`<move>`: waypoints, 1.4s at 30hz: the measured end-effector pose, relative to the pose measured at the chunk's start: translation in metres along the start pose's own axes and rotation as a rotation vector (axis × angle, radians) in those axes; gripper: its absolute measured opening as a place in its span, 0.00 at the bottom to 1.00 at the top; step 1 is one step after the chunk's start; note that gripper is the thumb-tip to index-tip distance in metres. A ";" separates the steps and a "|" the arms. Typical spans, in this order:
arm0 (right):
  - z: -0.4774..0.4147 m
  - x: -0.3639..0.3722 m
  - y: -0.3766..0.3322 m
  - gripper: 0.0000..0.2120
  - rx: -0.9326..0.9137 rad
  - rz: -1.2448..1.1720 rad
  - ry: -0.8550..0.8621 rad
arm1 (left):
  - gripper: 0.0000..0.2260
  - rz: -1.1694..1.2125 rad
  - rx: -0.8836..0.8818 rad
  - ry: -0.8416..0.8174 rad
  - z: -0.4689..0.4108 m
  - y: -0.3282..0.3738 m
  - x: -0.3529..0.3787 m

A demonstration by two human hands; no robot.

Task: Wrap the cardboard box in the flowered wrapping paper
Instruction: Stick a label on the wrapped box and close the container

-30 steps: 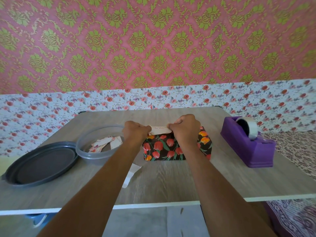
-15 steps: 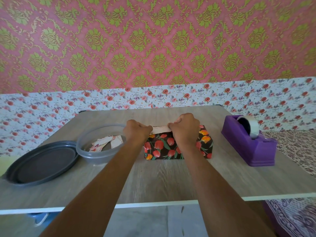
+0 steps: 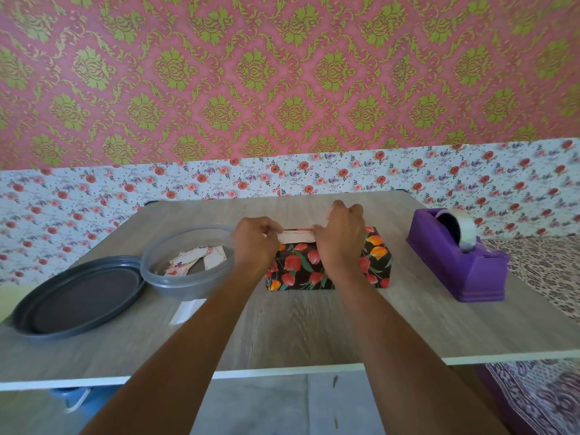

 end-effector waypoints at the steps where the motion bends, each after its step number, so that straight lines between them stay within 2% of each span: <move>1: 0.000 0.000 0.000 0.12 -0.024 -0.002 -0.009 | 0.12 0.005 0.019 -0.002 0.001 0.000 0.000; 3: -0.001 0.000 0.002 0.04 -0.083 -0.025 -0.044 | 0.10 0.012 0.056 0.006 0.003 -0.004 0.001; 6: 0.000 0.001 0.002 0.09 -0.137 -0.102 -0.114 | 0.08 0.037 0.125 0.012 0.006 -0.009 0.000; 13: 0.006 0.001 0.003 0.06 -0.263 -0.056 -0.215 | 0.10 0.055 0.270 -0.043 0.011 -0.017 -0.005; 16: 0.008 0.002 0.004 0.12 -0.283 -0.024 -0.234 | 0.11 0.114 0.291 -0.040 0.015 -0.022 -0.006; 21: 0.004 0.003 0.006 0.27 -0.247 -0.074 -0.214 | 0.12 0.208 0.271 0.052 0.023 -0.027 -0.002; 22: 0.004 0.003 0.006 0.25 -0.250 -0.068 -0.225 | 0.12 0.226 0.270 0.062 0.023 -0.027 -0.001; 25: 0.001 -0.001 0.009 0.08 -0.254 -0.091 -0.269 | 0.12 0.251 0.267 0.070 0.022 -0.029 0.002; 26: 0.000 -0.003 0.009 0.05 -0.240 -0.113 -0.293 | 0.12 0.254 0.263 0.074 0.022 -0.031 0.002; 30: -0.010 -0.008 0.014 0.06 -0.118 -0.234 -0.388 | 0.13 0.237 0.259 0.082 0.023 -0.032 0.004; 36: -0.006 -0.006 0.010 0.08 -0.210 -0.089 -0.379 | 0.13 0.146 0.257 0.102 0.024 -0.027 0.004; 38: -0.003 -0.001 0.008 0.15 -0.177 -0.066 -0.338 | 0.12 0.132 0.260 0.108 0.026 -0.021 0.002; 40: 0.000 0.004 0.008 0.23 -0.167 -0.062 -0.242 | 0.16 0.077 0.249 0.107 0.023 -0.015 0.001; 42: 0.006 0.005 0.003 0.23 -0.174 -0.055 -0.184 | 0.15 0.010 0.214 0.083 0.018 -0.011 0.000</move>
Point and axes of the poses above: each hand's wrist, its own z-axis away from the middle knuckle, its own x-axis out of the palm, y = z × x, the point moved 3 cm from there along -z, towards the middle knuckle, and after that the axes turned 8 degrees about -z, right-handed, at the moved point
